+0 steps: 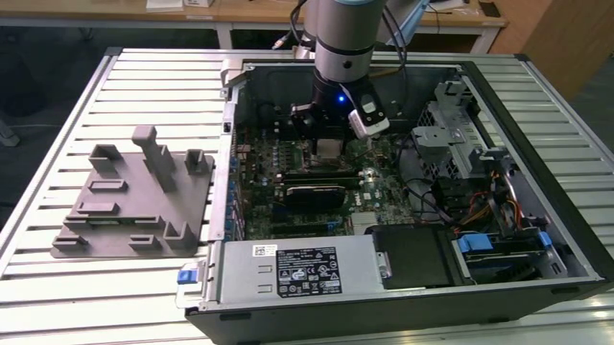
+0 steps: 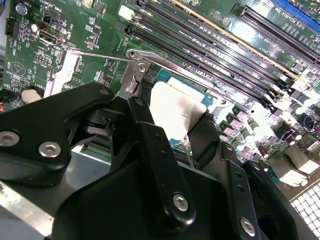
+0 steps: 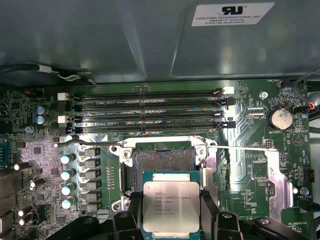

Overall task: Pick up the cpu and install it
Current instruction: 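Place the cpu into insertion slot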

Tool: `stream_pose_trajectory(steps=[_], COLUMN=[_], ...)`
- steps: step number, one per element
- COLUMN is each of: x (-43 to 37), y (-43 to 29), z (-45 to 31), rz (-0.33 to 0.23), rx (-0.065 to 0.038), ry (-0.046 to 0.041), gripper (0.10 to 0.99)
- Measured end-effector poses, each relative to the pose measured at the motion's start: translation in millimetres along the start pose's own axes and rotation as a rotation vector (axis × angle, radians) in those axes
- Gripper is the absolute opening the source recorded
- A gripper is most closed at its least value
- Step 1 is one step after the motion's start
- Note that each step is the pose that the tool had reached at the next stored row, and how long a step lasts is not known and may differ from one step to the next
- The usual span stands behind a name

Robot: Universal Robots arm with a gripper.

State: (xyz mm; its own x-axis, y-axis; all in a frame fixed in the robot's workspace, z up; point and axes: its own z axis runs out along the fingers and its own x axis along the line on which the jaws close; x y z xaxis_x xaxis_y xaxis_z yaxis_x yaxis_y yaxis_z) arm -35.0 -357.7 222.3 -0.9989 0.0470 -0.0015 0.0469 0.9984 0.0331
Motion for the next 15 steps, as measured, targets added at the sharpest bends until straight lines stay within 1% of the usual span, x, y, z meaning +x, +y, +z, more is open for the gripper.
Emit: stream_pose_trajectory(steps=[3,5,15], x=[0.0,0.0,0.0], y=[0.0,0.0,0.0], z=[0.0,0.0,0.1], rz=[0.0,0.01,0.163], rx=[0.0,0.0,0.0], ry=[0.0,-0.0003,-0.0054], gripper=[0.545,0.545,0.545])
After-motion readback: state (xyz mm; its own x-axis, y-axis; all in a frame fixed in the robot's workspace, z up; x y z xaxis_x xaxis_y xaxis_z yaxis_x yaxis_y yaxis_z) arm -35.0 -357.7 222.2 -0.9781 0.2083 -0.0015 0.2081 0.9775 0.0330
